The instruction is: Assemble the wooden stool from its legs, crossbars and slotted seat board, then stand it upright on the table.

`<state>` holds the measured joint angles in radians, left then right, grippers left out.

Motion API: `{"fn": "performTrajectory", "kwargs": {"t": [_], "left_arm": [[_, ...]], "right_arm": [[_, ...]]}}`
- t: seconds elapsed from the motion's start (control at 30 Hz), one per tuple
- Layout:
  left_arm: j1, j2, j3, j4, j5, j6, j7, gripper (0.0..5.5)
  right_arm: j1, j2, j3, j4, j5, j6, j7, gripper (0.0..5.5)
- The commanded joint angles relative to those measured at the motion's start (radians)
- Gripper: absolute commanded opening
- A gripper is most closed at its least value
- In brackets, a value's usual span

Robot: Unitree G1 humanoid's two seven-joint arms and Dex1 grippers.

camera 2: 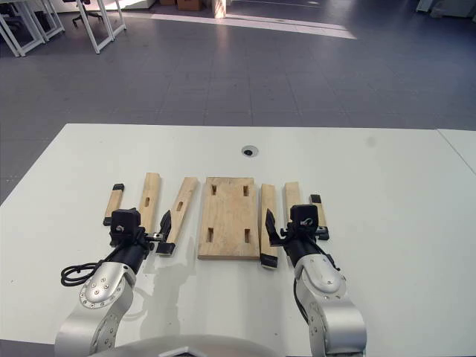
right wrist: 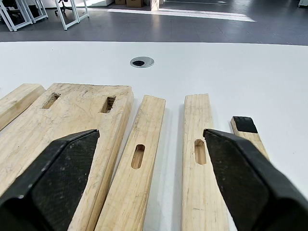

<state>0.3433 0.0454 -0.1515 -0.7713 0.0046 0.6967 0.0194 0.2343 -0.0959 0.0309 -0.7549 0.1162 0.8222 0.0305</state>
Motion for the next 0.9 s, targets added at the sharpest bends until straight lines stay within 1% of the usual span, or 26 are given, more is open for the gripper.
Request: {"fn": "performTrajectory", "kwargs": {"t": [0.03,0.33,0.9], "left_arm": [[0.003,-0.006,0.001,-0.007,0.006,-0.002,0.01,4.33],[0.003,-0.041,0.037,-0.002,-0.007,-0.007,0.025,4.33],[0.013,-0.053,0.034,0.001,-0.004,-0.016,0.017,4.33]], "right_arm": [[-0.004,-0.002,-0.002,-0.003,-0.002,0.007,-0.003,3.99],[-0.007,-0.009,-0.019,0.0,-0.002,0.007,0.0,3.99],[-0.015,-0.021,-0.027,0.004,0.0,0.011,0.011,3.99]]}}
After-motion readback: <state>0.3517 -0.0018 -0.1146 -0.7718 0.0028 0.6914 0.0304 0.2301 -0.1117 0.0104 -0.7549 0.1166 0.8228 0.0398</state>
